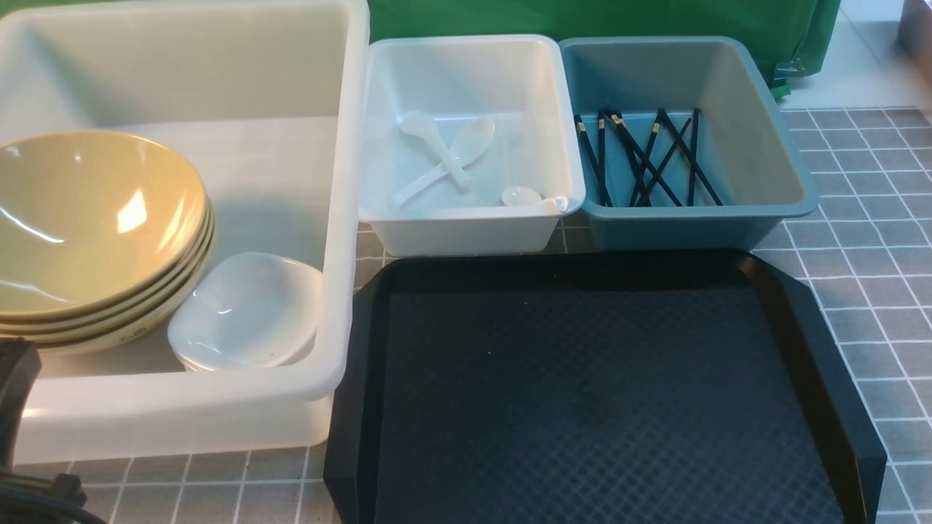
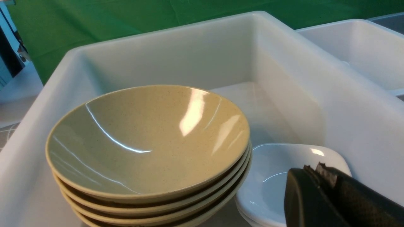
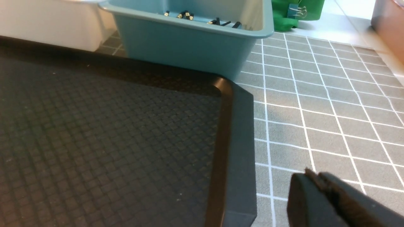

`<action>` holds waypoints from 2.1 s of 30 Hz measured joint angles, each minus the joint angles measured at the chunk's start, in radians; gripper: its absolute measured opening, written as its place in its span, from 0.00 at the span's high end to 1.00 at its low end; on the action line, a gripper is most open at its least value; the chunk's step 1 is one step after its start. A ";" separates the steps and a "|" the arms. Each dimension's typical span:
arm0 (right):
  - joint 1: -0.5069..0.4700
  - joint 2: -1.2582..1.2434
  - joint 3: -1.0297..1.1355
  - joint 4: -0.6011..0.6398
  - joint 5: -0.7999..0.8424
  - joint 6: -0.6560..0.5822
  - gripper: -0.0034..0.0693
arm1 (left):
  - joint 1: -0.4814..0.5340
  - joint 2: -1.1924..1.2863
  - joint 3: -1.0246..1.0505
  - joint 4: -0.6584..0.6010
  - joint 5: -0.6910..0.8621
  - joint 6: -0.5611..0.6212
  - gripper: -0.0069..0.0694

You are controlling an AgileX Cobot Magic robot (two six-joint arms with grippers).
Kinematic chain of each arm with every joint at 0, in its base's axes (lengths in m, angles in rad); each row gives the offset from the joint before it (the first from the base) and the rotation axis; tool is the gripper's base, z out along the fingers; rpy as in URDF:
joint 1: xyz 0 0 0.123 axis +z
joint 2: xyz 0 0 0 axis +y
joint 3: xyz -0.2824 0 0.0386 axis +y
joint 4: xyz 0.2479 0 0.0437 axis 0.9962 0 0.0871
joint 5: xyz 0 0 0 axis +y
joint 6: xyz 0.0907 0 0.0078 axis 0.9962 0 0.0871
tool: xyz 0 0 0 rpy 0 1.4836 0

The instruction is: On grey table put chopsticks spoon bowls plates into blue grey white boxes.

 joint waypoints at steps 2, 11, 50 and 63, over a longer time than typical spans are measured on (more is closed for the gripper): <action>0.000 0.000 0.000 0.000 0.000 0.000 0.85 | 0.000 0.000 0.000 0.000 0.000 0.000 0.92; 0.000 0.000 0.000 -0.001 0.000 0.000 0.84 | 0.000 0.000 0.000 0.000 0.000 0.000 0.92; -0.002 -0.001 0.000 -0.003 0.000 0.001 0.78 | 0.001 -0.267 0.257 -0.104 0.103 -0.067 0.92; -0.002 -0.001 0.000 -0.003 0.000 0.001 0.76 | 0.001 -0.267 0.257 -0.104 0.103 -0.067 0.92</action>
